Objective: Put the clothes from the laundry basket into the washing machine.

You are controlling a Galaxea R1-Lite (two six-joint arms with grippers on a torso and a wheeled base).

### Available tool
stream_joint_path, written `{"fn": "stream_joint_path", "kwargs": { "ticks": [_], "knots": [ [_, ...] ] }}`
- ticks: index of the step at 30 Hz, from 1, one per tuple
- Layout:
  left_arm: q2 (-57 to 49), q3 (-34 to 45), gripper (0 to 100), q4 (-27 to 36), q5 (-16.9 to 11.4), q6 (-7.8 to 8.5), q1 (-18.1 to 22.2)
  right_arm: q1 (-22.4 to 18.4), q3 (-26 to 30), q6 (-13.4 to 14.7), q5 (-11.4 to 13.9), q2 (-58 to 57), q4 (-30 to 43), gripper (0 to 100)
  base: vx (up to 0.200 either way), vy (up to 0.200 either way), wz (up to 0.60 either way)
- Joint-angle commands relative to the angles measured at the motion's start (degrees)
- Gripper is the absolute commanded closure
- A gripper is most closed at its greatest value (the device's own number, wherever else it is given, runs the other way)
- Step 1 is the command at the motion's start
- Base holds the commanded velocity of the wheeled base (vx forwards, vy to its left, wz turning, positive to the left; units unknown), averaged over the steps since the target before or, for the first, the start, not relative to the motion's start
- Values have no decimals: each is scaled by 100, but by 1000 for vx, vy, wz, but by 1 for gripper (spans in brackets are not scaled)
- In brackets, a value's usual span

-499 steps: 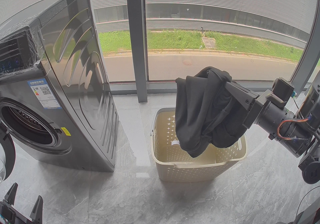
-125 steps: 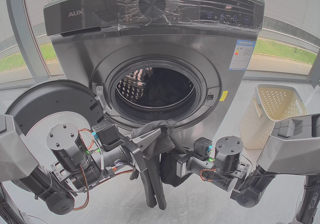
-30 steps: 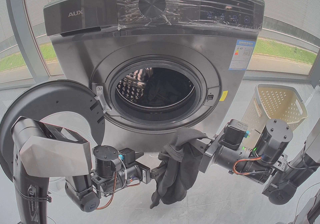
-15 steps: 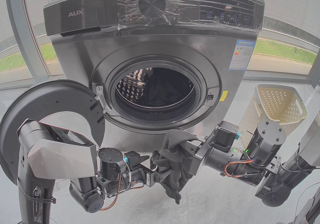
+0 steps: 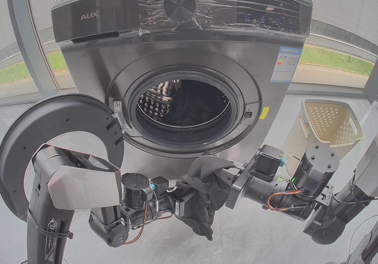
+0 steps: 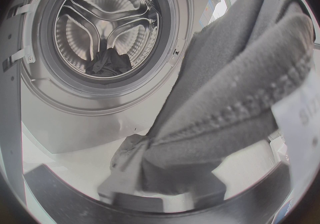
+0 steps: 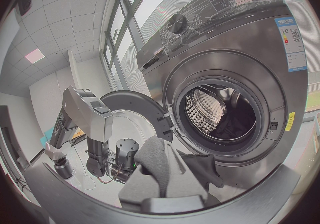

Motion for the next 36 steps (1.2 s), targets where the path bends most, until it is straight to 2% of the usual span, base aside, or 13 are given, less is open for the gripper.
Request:
{"fn": "stream_joint_path", "kwargs": {
  "ticks": [1, 3, 8, 25, 26, 36],
  "knots": [
    [-78, 53, 100, -25, 25, 41, 64, -176, 84, -36, 1, -4, 1, 100, 0, 0, 0],
    [-245, 123, 100, -25, 25, 93, 108, -352, 111, -63, 10, 22, 1, 100, 0, 0, 0],
    [-676, 343, 100, -25, 16, 85, 126, -572, 172, -63, 54, 49, 1, 100, 0, 0, 0],
    [-544, 396, 100, -25, -2, 85, 117, -361, 155, -54, 28, 14, -8, 100, 0, 0, 0],
    [-518, 378, 0, -25, -2, 85, 117, -326, 146, -54, 19, 5, -8, 100, 0, 0, 0],
    [-342, 299, 0, -25, -19, 23, 134, -167, 111, -45, -7, -4, 1, 100, 0, 0, 0]
  ]
}}
